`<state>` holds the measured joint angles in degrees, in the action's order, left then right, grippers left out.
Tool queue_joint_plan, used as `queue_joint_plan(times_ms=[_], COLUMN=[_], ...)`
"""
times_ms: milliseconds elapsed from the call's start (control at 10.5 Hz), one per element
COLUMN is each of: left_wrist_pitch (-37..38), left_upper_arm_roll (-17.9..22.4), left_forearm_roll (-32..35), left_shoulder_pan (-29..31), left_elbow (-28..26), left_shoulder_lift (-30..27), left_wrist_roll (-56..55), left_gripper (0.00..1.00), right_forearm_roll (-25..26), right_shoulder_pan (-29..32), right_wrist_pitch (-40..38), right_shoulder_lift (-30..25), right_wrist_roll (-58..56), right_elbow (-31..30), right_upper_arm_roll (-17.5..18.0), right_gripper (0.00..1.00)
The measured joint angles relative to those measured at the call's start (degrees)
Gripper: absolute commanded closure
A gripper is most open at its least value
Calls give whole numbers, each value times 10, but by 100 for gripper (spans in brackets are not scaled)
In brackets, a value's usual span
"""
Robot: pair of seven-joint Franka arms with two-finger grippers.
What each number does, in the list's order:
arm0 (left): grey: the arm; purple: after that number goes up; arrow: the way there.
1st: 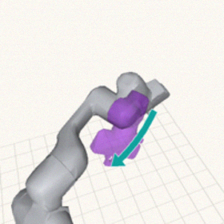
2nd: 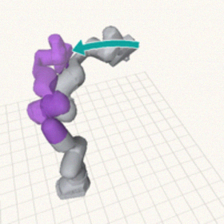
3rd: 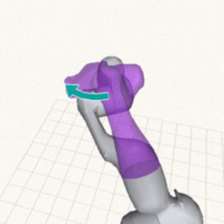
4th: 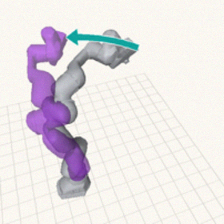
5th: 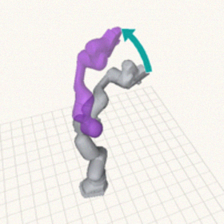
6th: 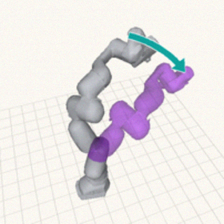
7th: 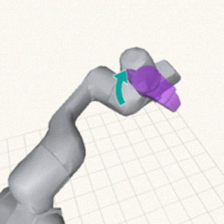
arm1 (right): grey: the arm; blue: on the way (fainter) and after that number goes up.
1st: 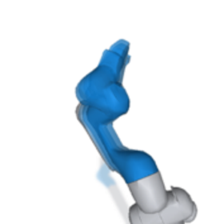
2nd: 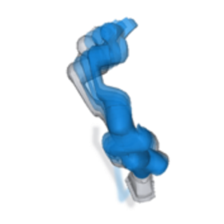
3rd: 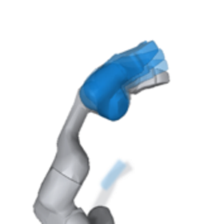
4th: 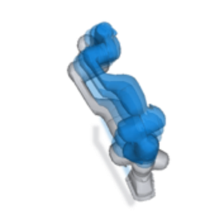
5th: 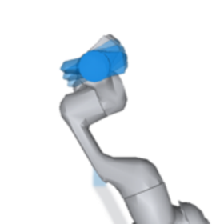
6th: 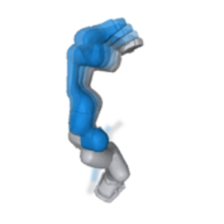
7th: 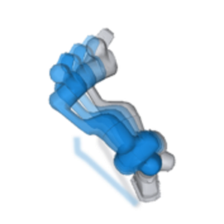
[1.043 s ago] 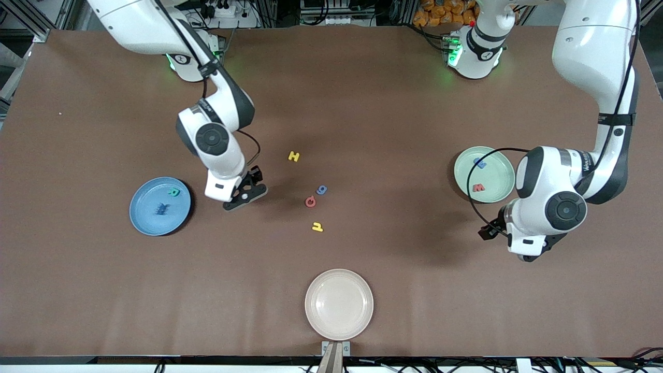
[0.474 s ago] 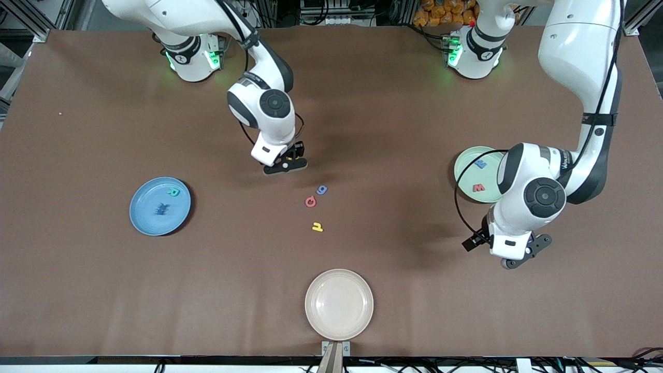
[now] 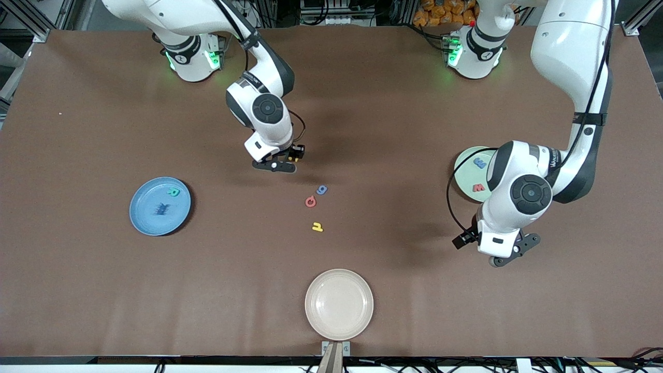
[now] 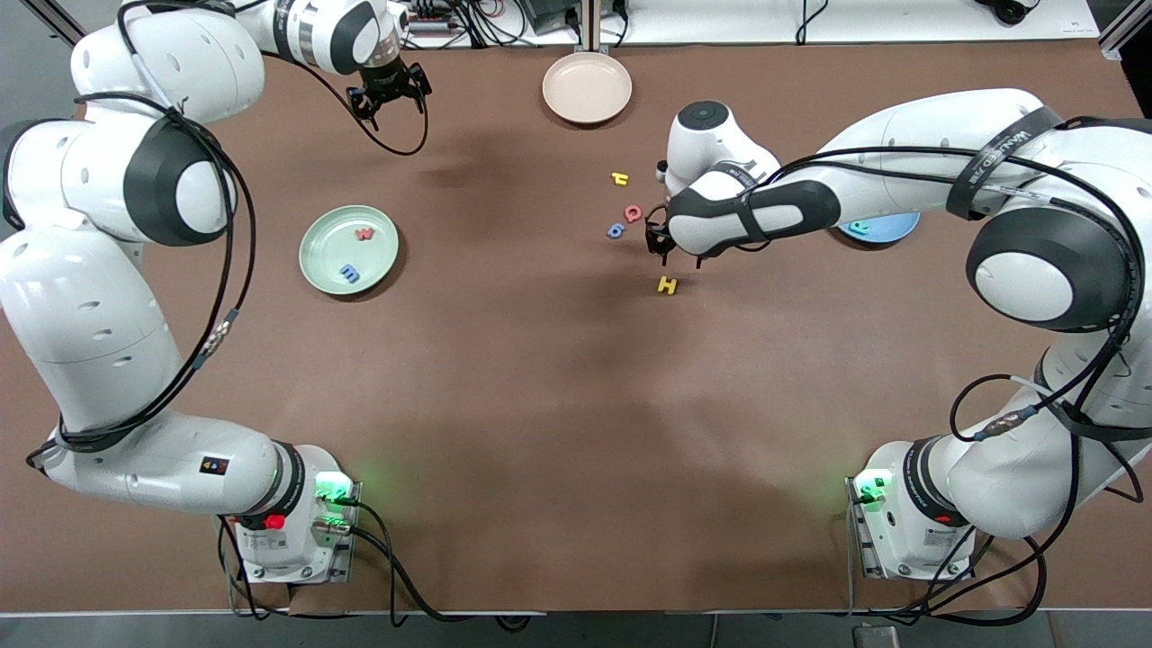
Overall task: Sort uppercase to blue plate, lowercase to green plate
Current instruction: 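Move the right gripper over the yellow H while the left gripper withdraws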
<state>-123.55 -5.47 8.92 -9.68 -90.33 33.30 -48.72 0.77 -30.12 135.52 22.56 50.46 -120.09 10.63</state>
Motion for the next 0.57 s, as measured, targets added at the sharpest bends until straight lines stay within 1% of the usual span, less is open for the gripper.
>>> queue_joint_plan(times_ms=[95,190,284,379,569], left_wrist_pitch=[0,0,0,-2,-6], left_upper_arm_roll=[0,1,1,1,1], left_forearm_roll=[0,0,0,0,0], left_shoulder_pan=[0,0,0,0,0], left_elbow=[-1,-3,-4,-5,-5], left_shoulder_lift=[0,1,3,5,10], left_wrist_roll=[0,0,0,0,0], left_gripper=[0,0,0,0,0], right_forearm_roll=[-11,-22,-26,-27,-27], right_shoulder_pan=[1,1,0,-2,-13], right_wrist_pitch=[20,60,103,126,132], right_shoulder_lift=[-1,-2,-1,-1,-2], right_wrist_roll=[4,7,14,25,52], right_elbow=[-11,-32,-59,-77,-85], right_upper_arm_roll=[0,1,1,2,3], right_gripper=[32,32,32,32,32])
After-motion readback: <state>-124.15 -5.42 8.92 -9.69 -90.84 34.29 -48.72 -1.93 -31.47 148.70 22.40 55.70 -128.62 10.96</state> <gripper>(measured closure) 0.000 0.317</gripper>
